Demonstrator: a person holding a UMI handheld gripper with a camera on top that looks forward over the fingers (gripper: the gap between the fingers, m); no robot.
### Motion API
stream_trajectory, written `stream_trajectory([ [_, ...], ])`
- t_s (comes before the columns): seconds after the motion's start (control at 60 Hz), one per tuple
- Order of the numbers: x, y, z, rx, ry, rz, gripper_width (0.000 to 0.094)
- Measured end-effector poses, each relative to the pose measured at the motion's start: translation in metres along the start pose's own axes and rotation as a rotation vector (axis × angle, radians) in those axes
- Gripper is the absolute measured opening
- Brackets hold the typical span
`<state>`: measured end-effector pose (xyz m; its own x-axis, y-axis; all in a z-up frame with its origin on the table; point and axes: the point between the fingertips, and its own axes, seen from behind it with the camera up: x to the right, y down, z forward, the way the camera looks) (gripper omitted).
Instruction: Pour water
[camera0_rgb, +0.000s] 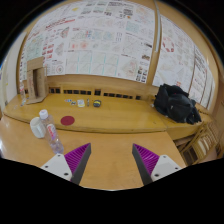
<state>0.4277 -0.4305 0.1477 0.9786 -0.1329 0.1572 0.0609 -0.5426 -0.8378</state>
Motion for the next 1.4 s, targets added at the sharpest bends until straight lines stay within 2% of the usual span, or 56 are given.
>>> stream_trajectory([
  [0.2, -0.030, 0.060, -0.024, -0.050, 0.028, 0.009, 0.0851],
  [0.367, -0.099, 0.115, -0.043, -0.064, -0.018, 0.024, 0.0846],
  [0.45, -0.144, 0.127, -0.040, -0.049, -0.061, 0.022, 0.0848],
  [0.55, -0.189, 0.122, -0.020, -0.011, -0.093, 0.015, 0.0846],
  [0.683, -0.229, 0.089, 0.025, 0.060, -0.124, 0.035, 0.0847],
  [0.9, -0.250, 0.030, 0.108, 0.173, -0.121, 0.061, 0.0820],
  [1.0, -0.259, 0.017, 0.129, 0.193, -0.114, 0.053, 0.0742],
  [1.067, -0.261, 0.012, 0.137, 0.219, -0.111, 0.040, 0.0511],
  [1.133, -0.265, 0.010, 0.140, 0.237, -0.114, 0.047, 0.0487],
  [1.2, -0.266, 0.010, 0.140, 0.233, -0.121, 0.042, 0.0396],
  [1.233, -0.262, 0.010, 0.141, 0.232, -0.111, 0.039, 0.0405],
  [1.25, -0.260, 0.010, 0.140, 0.230, -0.104, 0.034, 0.0344],
  [1.4, -0.222, -0.004, 0.136, 0.216, 0.020, -0.043, 0.0342],
])
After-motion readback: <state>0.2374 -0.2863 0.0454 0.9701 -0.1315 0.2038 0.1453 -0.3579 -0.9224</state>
